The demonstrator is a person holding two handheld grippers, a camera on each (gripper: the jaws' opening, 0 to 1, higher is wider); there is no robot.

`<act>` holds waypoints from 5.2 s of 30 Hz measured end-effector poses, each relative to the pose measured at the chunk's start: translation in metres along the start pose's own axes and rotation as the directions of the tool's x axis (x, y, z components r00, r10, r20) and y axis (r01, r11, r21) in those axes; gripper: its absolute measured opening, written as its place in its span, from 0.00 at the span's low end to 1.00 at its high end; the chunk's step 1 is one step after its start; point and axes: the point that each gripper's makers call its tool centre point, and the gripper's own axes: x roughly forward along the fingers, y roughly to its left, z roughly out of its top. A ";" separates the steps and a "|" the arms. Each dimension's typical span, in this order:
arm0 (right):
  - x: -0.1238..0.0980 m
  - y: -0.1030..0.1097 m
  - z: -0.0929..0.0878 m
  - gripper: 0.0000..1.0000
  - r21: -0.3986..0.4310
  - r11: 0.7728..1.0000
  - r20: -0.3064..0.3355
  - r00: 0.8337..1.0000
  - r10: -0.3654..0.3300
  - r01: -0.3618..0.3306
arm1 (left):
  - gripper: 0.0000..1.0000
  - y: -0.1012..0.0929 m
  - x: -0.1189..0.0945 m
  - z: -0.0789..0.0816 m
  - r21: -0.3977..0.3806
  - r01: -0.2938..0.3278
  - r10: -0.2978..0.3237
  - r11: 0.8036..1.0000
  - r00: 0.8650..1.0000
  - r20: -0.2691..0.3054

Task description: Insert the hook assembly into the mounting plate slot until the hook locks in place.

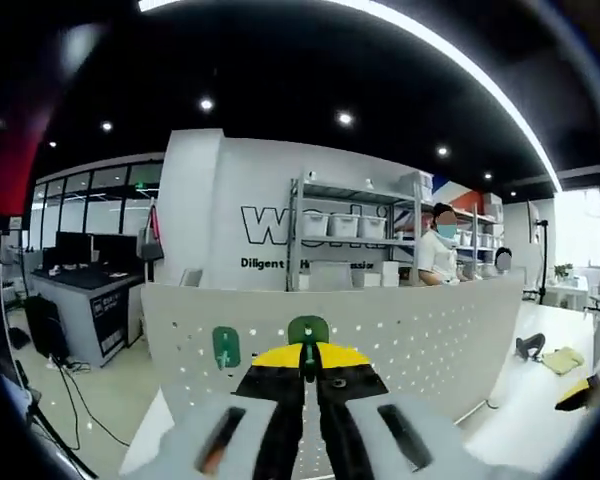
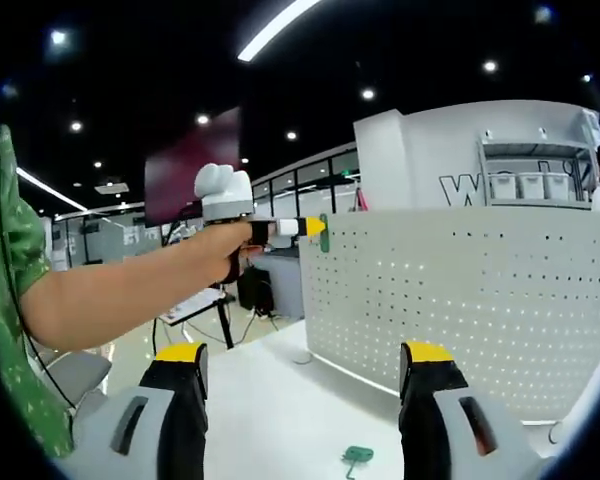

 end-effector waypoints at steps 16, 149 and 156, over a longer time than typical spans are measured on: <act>-0.001 -0.015 -0.005 0.80 0.015 1.000 -0.012 1.000 -0.027 0.027 | 0.03 0.014 0.031 -0.007 0.053 -0.059 0.060 0.997 0.998 -0.013; 0.007 -0.024 -0.002 0.87 -0.012 1.000 0.007 1.000 -0.022 0.022 | 0.03 0.020 0.052 -0.036 0.157 -0.162 0.167 0.974 0.986 -0.023; 0.006 -0.023 -0.002 0.87 -0.014 1.000 0.005 1.000 -0.023 0.023 | 0.04 0.021 0.052 -0.035 0.146 -0.161 0.164 0.976 0.986 -0.012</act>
